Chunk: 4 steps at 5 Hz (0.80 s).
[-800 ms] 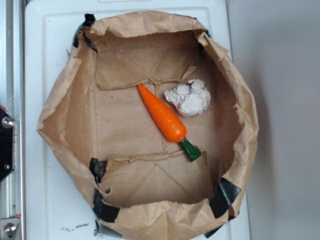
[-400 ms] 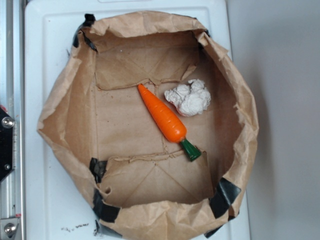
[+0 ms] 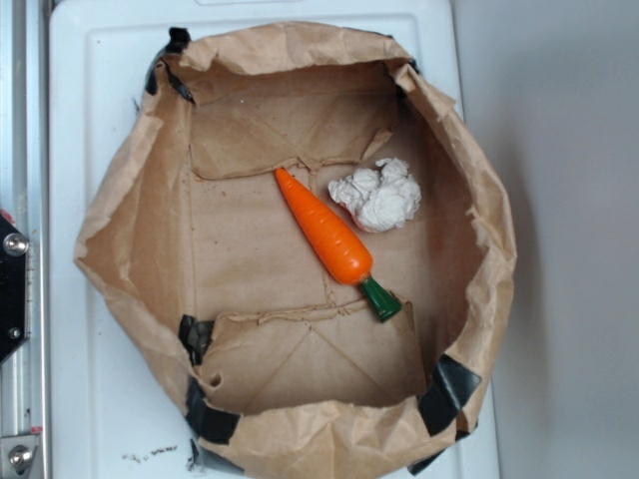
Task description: Grab the carrot.
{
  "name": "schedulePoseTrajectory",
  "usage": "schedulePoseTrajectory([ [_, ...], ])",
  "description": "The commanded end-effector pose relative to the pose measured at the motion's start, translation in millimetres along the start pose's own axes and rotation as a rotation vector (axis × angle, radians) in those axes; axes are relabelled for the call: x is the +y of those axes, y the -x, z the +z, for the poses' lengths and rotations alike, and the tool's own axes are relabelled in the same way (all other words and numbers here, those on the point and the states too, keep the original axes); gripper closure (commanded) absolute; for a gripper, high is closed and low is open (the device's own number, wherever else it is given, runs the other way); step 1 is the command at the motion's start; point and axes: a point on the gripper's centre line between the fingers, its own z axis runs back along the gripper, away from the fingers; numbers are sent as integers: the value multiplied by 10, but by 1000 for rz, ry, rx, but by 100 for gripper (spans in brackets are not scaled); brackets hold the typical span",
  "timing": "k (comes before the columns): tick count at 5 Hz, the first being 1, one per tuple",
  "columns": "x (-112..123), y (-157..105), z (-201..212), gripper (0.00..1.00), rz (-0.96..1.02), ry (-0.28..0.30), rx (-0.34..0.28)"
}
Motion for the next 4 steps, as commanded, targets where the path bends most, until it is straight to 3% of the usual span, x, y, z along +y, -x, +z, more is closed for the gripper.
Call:
schedulePoseTrajectory([
  [1,-85,-930,-82,0,49,25,-135],
  [2,4,-1326,-239,0,-34,37,-163],
  [3,100,-1632,-392,0,-259,159,-239],
  [4,218,-1792,-614,0,-509,205,-266],
])
